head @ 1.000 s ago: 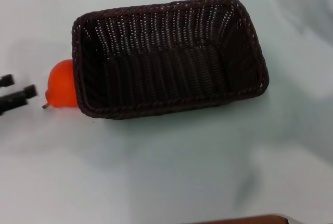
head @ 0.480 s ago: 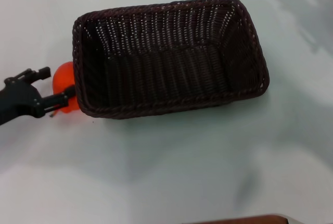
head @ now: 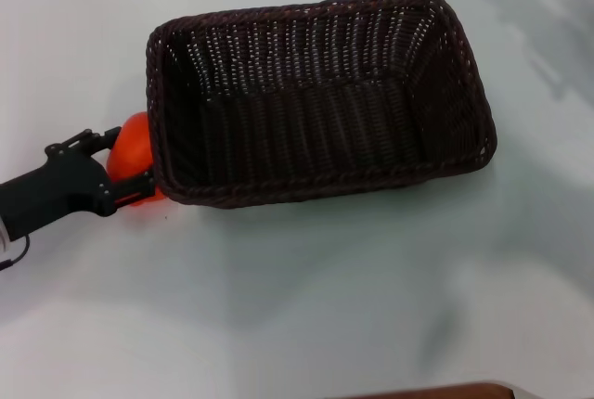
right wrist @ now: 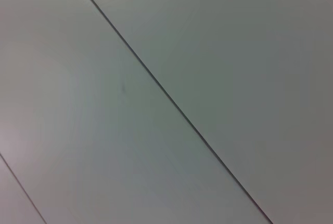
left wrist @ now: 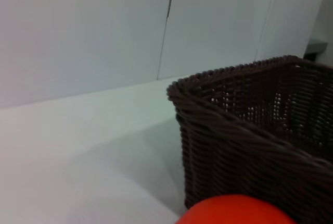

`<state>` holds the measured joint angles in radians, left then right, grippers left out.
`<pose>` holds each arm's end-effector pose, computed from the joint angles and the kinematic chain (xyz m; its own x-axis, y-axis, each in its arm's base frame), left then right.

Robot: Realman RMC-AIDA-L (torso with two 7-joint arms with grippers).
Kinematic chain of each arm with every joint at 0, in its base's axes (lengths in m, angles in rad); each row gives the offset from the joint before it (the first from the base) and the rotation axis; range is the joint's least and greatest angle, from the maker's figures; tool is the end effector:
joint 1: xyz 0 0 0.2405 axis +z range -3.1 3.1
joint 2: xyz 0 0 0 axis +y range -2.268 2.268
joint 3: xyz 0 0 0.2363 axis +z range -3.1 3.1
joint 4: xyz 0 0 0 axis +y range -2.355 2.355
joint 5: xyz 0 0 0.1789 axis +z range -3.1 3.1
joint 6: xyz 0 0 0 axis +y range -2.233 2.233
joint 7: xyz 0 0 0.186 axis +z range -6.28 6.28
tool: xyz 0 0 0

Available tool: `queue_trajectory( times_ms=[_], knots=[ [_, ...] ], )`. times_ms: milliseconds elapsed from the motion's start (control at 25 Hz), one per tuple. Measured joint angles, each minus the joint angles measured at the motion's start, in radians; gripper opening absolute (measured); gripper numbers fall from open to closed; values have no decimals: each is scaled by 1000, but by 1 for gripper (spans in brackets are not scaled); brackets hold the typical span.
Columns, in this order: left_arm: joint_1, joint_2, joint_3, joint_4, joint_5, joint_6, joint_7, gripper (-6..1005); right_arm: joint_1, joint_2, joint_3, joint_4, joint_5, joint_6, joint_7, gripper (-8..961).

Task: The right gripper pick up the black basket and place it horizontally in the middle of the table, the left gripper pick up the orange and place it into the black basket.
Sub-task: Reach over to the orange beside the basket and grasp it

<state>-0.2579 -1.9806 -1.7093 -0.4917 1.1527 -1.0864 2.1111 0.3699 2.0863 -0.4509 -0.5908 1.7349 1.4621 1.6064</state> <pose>-0.2897 0.2866 -0.0476 0.7829 0.3503 0.5142 0.5779 -0.7156 -0.3924 0.2511 0.3370 0.0881 -0.1189 0.1843 0.9757 0.8768 0.4805 0.0161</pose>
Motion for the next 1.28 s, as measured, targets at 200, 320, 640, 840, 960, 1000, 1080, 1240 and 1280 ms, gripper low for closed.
queue_trajectory(
  times_ms=[200, 320, 640, 840, 960, 1000, 1080, 1240, 1280],
  knots=[
    [25, -5, -100, -2, 1, -56, 35, 756, -5, 0, 9, 9, 0, -5, 0, 852],
    [43, -19, -157, -3, 1, -84, 79, 700, -7, 0, 14, 18, 0, -6, 0, 852],
    [39, -31, -167, -4, 77, -83, 88, 468, -6, -2, 26, 43, 0, -8, -5, 852],
    [32, -37, -169, -1, 100, -81, 85, 246, -1, -2, 26, 52, -1, -9, -8, 852],
    [34, -41, -179, -5, 106, -86, 85, 137, -1, -2, 26, 60, -3, -11, -8, 852],
    [38, -46, -194, -5, 105, -91, 85, 122, 0, -2, 26, 60, -3, -12, -8, 852],
    [46, -63, -243, -10, 107, -102, 89, 93, 0, -2, 26, 60, -4, -13, -8, 852],
    [60, -77, -274, -34, 110, -111, 91, 132, 0, -2, 26, 62, -5, -14, -9, 852],
    [61, -77, -272, -38, 110, -111, 90, 150, 0, -2, 26, 62, -6, -14, -9, 852]
  ],
)
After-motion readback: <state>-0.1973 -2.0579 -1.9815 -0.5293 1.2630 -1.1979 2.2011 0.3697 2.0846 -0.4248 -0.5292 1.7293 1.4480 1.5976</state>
